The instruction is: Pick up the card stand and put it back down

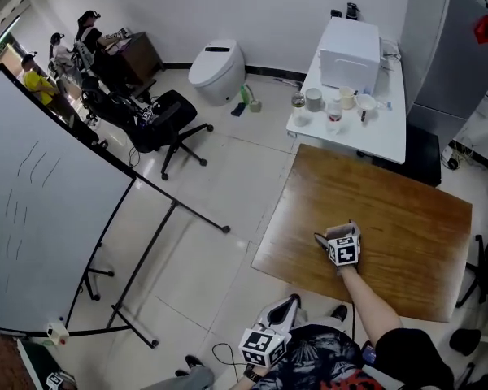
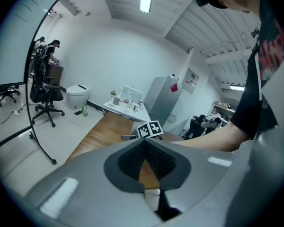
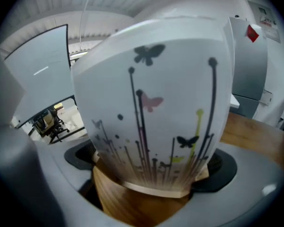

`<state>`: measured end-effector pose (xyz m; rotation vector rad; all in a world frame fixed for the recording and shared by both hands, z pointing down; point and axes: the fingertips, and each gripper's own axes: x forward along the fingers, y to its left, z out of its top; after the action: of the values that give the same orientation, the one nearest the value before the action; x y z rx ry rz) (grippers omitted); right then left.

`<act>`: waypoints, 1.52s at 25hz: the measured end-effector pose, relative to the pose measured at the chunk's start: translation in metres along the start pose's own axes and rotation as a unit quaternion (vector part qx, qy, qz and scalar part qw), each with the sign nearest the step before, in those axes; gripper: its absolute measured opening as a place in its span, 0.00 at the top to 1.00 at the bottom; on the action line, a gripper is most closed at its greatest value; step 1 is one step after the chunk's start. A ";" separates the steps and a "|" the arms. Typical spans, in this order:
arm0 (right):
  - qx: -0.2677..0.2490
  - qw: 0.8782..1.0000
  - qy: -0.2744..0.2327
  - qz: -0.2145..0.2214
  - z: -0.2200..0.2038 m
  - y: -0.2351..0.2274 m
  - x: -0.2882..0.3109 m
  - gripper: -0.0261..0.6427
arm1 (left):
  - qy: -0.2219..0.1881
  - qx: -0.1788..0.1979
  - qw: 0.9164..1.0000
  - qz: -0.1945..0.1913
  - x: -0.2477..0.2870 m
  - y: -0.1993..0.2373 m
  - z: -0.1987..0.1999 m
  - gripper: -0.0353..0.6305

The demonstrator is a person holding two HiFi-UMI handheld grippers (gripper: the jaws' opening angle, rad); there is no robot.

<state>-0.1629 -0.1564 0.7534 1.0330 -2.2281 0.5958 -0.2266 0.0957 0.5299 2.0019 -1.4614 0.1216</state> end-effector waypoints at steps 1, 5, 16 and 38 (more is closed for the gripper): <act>-0.001 1.000 0.017 -0.010 -0.008 -0.002 0.019 0.09 | 0.000 -0.004 1.000 0.006 -0.006 0.010 -0.001 0.95; 0.008 0.998 0.035 -0.047 -0.018 -0.004 0.059 0.09 | 0.014 -0.035 0.999 0.008 -0.021 0.039 -0.013 0.95; 0.231 0.971 -0.050 0.024 -0.060 -0.002 -0.056 0.09 | 0.067 -0.067 0.984 -0.151 0.024 -0.010 -0.030 0.95; 0.183 0.949 -0.170 -0.191 -0.088 -0.043 -0.398 0.91 | 0.068 0.042 0.987 -0.141 0.090 -0.034 -0.015 0.95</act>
<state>0.1047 0.0790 0.5506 1.8270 -2.1496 0.7116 -0.1588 0.0352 0.5657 2.2007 -1.0926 0.1971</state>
